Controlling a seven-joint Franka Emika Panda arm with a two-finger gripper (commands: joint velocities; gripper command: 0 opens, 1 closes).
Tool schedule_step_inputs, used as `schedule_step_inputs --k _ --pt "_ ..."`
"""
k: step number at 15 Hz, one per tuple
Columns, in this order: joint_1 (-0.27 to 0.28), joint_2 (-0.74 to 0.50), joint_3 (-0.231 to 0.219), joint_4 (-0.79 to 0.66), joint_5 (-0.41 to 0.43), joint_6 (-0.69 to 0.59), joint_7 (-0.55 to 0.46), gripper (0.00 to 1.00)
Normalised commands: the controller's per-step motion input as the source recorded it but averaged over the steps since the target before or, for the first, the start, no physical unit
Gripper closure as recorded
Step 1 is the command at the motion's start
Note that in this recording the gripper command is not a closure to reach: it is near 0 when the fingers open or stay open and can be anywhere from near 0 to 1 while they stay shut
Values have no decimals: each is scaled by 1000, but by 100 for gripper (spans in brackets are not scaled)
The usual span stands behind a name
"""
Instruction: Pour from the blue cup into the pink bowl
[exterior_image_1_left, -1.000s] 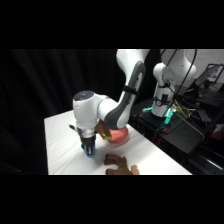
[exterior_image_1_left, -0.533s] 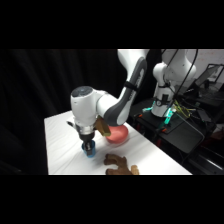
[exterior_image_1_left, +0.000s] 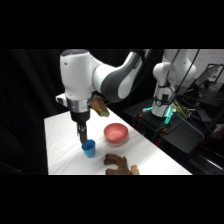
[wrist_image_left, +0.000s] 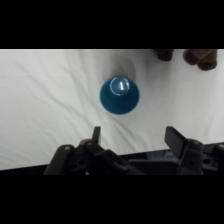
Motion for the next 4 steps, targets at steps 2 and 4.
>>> schedule_step_inputs --k 2,4 --pt "-131 -712 187 -159 -30 -553 -92 0" --pt "-192 -538 201 -105 11 -399 -168 0"
